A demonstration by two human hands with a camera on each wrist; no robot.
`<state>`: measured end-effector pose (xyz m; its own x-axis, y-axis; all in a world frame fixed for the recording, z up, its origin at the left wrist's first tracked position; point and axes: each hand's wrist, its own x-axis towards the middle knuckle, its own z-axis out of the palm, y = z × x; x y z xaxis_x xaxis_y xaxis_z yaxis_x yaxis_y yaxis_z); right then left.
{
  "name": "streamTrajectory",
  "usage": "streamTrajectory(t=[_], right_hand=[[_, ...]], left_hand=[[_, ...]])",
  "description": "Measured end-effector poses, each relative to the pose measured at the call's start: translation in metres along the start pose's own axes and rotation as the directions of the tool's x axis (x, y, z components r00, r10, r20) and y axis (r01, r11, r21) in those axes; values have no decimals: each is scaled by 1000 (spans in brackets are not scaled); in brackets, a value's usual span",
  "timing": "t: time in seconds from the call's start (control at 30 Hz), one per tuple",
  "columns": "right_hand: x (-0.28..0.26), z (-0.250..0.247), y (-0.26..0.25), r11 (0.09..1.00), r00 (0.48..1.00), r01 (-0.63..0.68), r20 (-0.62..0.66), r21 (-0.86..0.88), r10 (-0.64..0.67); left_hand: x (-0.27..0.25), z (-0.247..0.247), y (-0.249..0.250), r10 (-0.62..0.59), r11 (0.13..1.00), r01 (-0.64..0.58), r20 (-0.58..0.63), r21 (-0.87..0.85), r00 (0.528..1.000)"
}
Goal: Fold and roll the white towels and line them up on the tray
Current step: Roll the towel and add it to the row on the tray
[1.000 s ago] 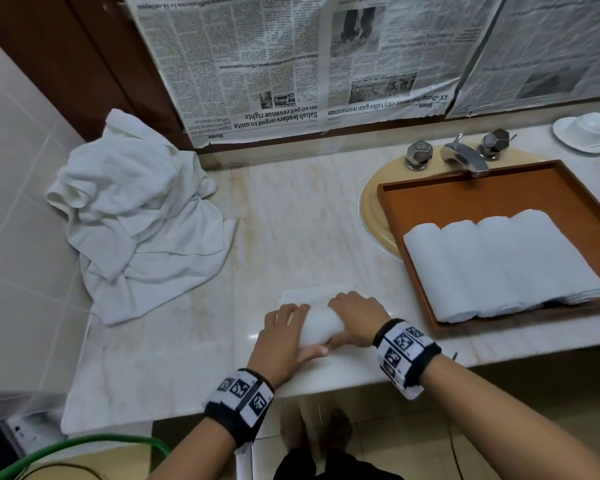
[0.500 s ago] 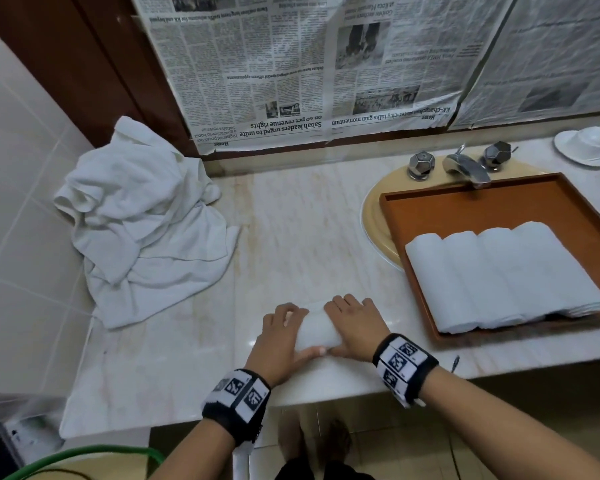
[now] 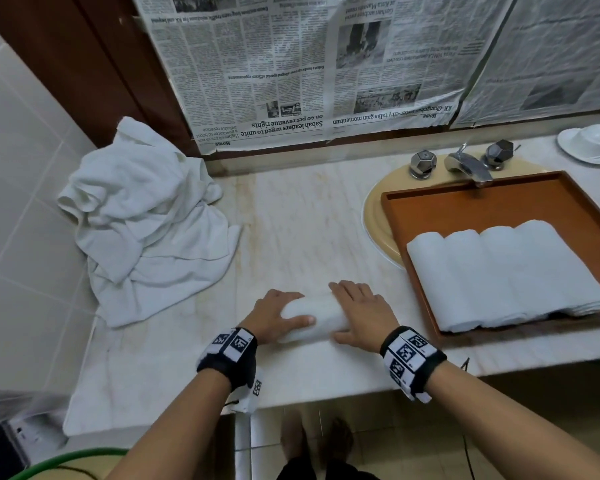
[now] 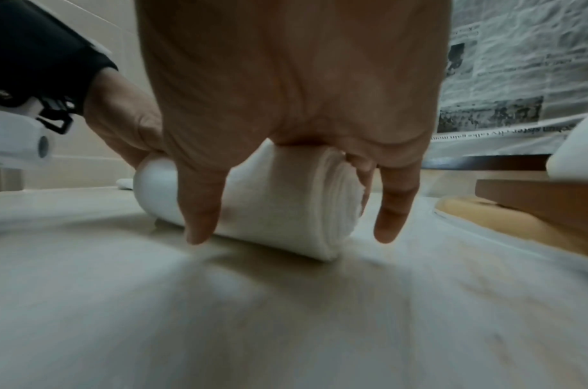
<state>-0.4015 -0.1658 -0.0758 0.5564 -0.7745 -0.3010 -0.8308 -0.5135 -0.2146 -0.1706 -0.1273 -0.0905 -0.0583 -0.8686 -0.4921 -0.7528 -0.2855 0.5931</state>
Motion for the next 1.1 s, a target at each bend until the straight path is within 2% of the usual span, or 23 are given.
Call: streamTrajectory(t=[0.1, 0.17, 0.23, 0.3, 0.37, 0.43, 0.77, 1.0, 1.1], right_hand=[[4, 1, 3, 998, 1000, -16, 2, 59, 16], [9, -1, 5, 994, 999, -30, 28, 104, 27], [11, -5, 5, 993, 998, -41, 54, 108, 36], [11, -7, 5, 994, 997, -38, 73, 99, 31], [8, -6, 4, 996, 996, -26, 91, 91, 18], [1, -2, 4, 994, 994, -23, 105, 106, 12], [-56, 22, 13, 958, 994, -70, 103, 278, 42], [-92, 18, 32, 887, 986, -168, 57, 431, 159], [-104, 24, 32, 880, 978, -206, 51, 428, 204]], left_hand=[[-8, 2, 7, 4, 991, -22, -136, -132, 991], [-14, 6, 9, 63, 990, -84, -179, -111, 982], [-18, 10, 6, 103, 992, -113, -156, -52, 982], [-24, 13, 5, 110, 991, -99, -126, 90, 986], [-29, 17, 9, 99, 976, -69, -140, 205, 985], [-33, 24, 12, 100, 968, -60, -157, 242, 982], [-51, 48, 17, 182, 978, -171, -84, 122, 980], [-44, 52, 37, 315, 945, -313, -10, 95, 949], [-41, 57, 41, 331, 939, -330, 7, 98, 944]])
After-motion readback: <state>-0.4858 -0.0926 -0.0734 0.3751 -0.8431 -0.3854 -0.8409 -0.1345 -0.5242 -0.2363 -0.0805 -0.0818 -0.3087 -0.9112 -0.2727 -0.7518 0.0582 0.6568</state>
